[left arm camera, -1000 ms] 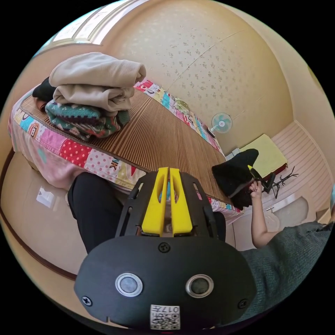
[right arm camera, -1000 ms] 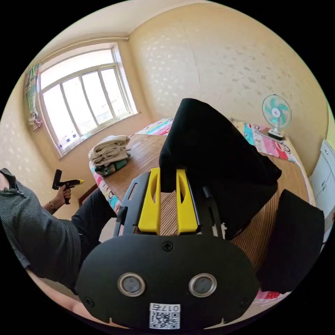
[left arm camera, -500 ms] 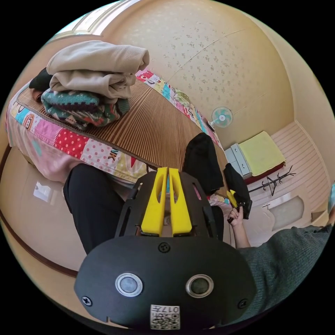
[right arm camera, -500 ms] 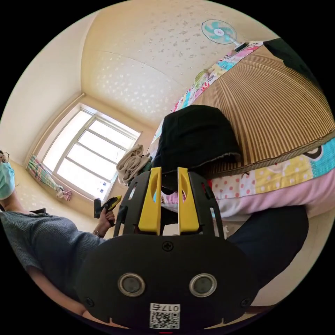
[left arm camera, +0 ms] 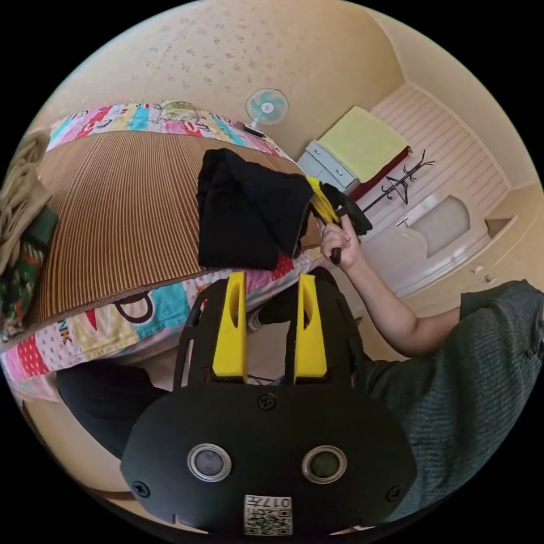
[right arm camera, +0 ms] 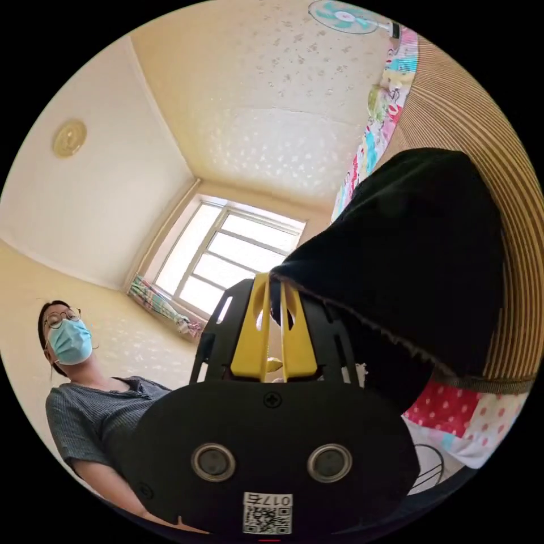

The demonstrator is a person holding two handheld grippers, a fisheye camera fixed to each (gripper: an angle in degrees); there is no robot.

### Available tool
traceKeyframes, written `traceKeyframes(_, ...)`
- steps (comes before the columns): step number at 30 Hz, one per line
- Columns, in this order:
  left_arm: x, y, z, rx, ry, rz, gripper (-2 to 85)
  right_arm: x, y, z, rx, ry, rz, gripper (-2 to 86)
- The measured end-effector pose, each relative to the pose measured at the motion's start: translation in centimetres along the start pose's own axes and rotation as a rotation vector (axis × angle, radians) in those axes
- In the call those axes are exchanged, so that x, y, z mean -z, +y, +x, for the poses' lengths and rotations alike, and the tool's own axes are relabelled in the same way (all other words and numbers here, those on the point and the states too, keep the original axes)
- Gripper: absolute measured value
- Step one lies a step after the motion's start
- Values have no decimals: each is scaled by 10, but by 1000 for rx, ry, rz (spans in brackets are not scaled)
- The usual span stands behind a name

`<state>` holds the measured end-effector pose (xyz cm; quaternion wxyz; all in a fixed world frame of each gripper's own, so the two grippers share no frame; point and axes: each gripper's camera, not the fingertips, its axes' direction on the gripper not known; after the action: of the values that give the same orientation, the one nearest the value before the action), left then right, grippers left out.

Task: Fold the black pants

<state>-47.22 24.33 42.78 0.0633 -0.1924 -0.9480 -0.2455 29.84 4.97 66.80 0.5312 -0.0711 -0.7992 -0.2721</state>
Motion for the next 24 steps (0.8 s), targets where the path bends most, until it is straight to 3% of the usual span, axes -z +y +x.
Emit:
traceKeyframes(7, 11, -59, 53, -168, -73, 106, 194, -34, -50, -140, 316, 103, 49, 11)
traceKeyframes(12, 17, -81, 78, -234, -79, 196, 228, -73, -42, -223, 499, 349, 135, 10)
traceKeyframes(17, 27, -76, 100, -273, -203, 350, 193, -115, -48, -241, 440, 454, -17, 10)
traceKeyframes(21, 18, -88, 101, -273, -209, 344, 176, -144, -48, -244, 387, 508, -123, 13)
traceKeyframes(24, 17, -90, 95, -255, -256, 345, 113, -138, -51, -253, 399, 555, -128, 16)
